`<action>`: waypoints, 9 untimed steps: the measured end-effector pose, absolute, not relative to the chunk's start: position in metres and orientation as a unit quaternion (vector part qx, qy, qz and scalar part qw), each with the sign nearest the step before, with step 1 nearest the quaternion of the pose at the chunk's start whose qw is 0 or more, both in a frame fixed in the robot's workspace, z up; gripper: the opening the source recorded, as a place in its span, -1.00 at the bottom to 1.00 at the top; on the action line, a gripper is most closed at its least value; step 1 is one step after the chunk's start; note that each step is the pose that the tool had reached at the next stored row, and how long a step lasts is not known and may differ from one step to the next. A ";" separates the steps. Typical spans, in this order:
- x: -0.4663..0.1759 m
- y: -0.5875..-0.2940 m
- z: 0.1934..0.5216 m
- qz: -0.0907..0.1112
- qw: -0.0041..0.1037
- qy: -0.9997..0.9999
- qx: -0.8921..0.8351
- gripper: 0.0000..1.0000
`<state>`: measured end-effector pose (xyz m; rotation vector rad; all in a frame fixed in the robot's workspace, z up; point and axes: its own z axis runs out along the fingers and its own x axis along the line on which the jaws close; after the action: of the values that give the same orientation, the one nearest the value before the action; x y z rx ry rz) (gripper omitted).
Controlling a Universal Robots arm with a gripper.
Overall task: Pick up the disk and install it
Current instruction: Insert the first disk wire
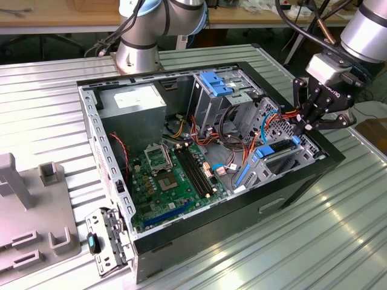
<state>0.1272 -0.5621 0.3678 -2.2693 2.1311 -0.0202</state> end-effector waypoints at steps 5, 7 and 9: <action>0.127 -0.562 0.367 -0.005 0.015 0.630 -0.776 -0.79; 0.127 -0.562 0.367 -0.005 0.015 0.617 -0.787 -0.79; 0.127 -0.561 0.367 -0.005 0.015 0.600 -0.800 -0.79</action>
<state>0.1272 -0.5612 0.3668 -2.4897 1.8668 -0.0151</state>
